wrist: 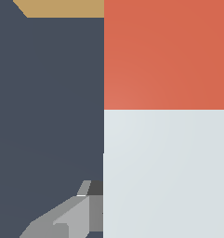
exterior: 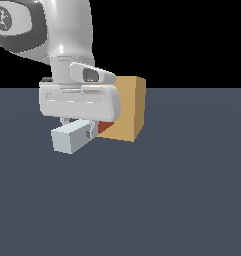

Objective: Insert the peg into the horizontal hole in a box.

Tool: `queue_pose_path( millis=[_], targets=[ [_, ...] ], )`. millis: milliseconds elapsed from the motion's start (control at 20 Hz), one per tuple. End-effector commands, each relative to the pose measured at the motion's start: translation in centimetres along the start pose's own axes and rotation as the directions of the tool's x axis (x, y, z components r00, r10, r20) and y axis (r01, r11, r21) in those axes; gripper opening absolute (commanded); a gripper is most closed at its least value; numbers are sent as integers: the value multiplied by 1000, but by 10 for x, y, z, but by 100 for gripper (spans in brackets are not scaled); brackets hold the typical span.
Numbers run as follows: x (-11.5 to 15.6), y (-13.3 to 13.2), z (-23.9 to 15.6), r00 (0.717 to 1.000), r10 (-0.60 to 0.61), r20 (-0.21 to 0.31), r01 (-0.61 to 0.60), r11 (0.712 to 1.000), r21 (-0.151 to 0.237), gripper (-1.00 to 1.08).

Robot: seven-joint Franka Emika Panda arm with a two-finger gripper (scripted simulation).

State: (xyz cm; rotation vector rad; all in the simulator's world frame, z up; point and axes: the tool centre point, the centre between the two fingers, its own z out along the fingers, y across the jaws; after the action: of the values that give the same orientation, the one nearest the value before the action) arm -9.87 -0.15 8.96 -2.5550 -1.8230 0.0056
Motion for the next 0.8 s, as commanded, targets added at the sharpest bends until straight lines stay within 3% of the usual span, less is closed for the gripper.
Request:
queue_pose_path(
  millis=[0, 750],
  targets=[
    [3, -6, -5, 1000, 5, -2, -5, 1000, -4, -100],
    [6, -6, -8, 1000, 4, -3, -4, 1000, -7, -100]
  ],
)
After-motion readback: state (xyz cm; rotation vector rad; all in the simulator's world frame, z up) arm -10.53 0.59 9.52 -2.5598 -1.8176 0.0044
